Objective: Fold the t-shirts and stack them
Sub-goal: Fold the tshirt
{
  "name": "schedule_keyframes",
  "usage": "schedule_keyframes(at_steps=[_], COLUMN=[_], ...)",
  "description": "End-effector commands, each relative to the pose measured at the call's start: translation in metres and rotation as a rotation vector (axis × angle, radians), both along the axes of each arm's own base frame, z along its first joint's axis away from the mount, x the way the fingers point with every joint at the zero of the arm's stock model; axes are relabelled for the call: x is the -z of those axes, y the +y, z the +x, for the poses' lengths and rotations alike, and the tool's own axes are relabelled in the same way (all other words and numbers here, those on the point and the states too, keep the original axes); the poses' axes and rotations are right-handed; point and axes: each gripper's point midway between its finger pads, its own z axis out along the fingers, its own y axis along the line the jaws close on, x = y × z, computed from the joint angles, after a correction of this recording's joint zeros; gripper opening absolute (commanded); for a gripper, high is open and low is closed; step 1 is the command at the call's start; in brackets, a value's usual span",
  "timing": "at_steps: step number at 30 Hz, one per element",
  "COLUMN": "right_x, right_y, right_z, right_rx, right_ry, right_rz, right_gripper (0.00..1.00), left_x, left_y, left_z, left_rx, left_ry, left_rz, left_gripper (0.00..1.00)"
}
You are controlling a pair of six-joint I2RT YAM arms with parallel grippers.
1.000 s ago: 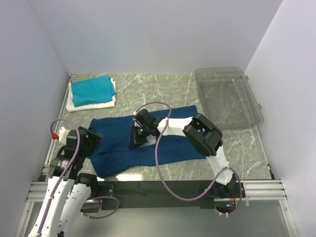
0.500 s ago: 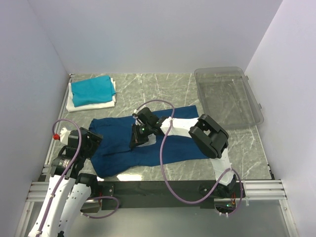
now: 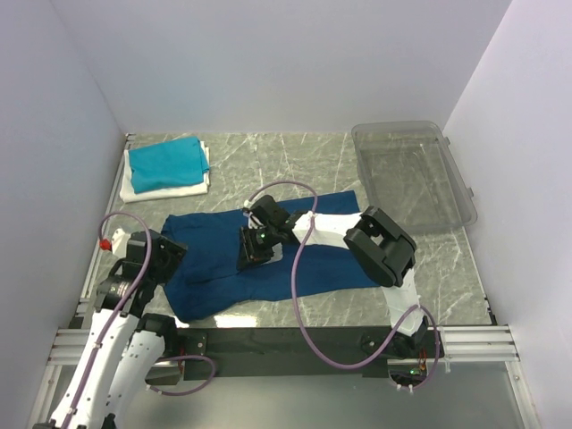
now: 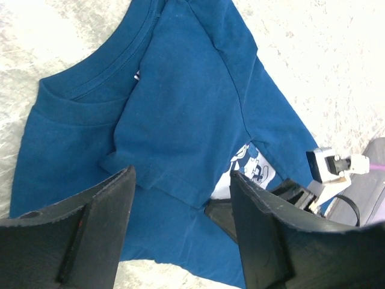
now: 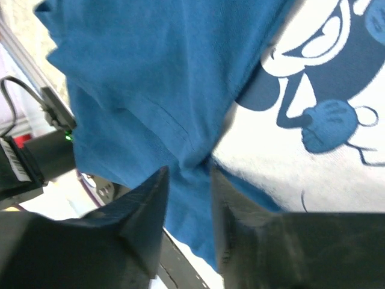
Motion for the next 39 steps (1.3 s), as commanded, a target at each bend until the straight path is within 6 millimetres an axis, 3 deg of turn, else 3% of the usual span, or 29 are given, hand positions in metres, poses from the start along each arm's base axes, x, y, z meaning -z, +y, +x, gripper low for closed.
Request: schedule_keyframes(at_steps=[1, 4, 6, 9, 10, 12, 13, 17, 18, 21, 22, 23, 24, 25, 28, 32, 39], right_x=[-0.035, -0.051, -0.071, -0.110, -0.125, -0.132, -0.144, -0.145, -0.146, -0.145, -0.146, -0.146, -0.146, -0.147, -0.148, -0.146, -0.136], right_y=[-0.007, -0.019, -0.033, -0.048, -0.067, -0.084, -0.093, -0.135, -0.142, -0.159, -0.162, -0.165, -0.168, -0.169, -0.174, -0.175, -0.174], right_z=[0.010, 0.027, 0.041, 0.034, 0.052, 0.066, 0.075, 0.110, 0.113, 0.120, 0.122, 0.122, 0.122, 0.122, 0.125, 0.129, 0.136], right_rx=[-0.018, -0.039, -0.224, -0.470, -0.475, -0.462, -0.443, -0.352, -0.342, -0.298, -0.288, -0.281, -0.274, -0.273, -0.254, -0.234, -0.222], right_ry=[-0.101, -0.181, -0.356, -0.429, -0.507, -0.569, -0.627, -0.701, -0.707, -0.705, -0.709, -0.712, -0.716, -0.722, -0.725, -0.706, -0.668], right_rz=[0.026, 0.015, 0.038, 0.228, 0.259, 0.265, 0.272, 0.202, 0.188, 0.173, 0.175, 0.170, 0.165, 0.164, 0.159, 0.162, 0.159], right_gripper=[0.44, 0.48, 0.50, 0.51, 0.56, 0.60, 0.60, 0.60, 0.60, 0.59, 0.59, 0.59, 0.59, 0.59, 0.59, 0.60, 0.59], left_x=[0.000, 0.005, 0.006, -0.004, 0.002, -0.004, -0.005, -0.005, 0.004, 0.004, 0.017, 0.014, 0.028, 0.025, 0.044, 0.051, 0.081], left_y=[-0.005, -0.006, -0.003, -0.002, 0.006, 0.006, 0.020, 0.046, 0.050, 0.063, 0.068, 0.071, 0.074, 0.081, 0.092, 0.094, 0.084], left_z=[0.014, 0.026, 0.040, 0.066, 0.075, 0.090, 0.103, 0.127, 0.132, 0.149, 0.153, 0.160, 0.163, 0.170, 0.175, 0.188, 0.181], left_rx=[0.019, 0.022, 0.016, 0.057, 0.045, 0.119, 0.100, 0.148, 0.158, 0.184, 0.197, 0.204, 0.212, 0.217, 0.238, 0.305, 0.417], left_ry=[-0.025, -0.025, -0.032, -0.081, -0.055, -0.080, -0.100, -0.126, -0.097, -0.101, -0.060, -0.065, -0.025, -0.025, 0.036, 0.066, 0.150], left_rz=[-0.007, 0.002, 0.031, 0.055, 0.062, 0.068, 0.068, 0.121, 0.117, 0.143, 0.146, 0.156, 0.153, 0.179, 0.187, 0.188, 0.148], left_gripper=[0.68, 0.67, 0.68, 0.70, 0.70, 0.69, 0.69, 0.67, 0.66, 0.64, 0.64, 0.63, 0.62, 0.61, 0.58, 0.57, 0.57])
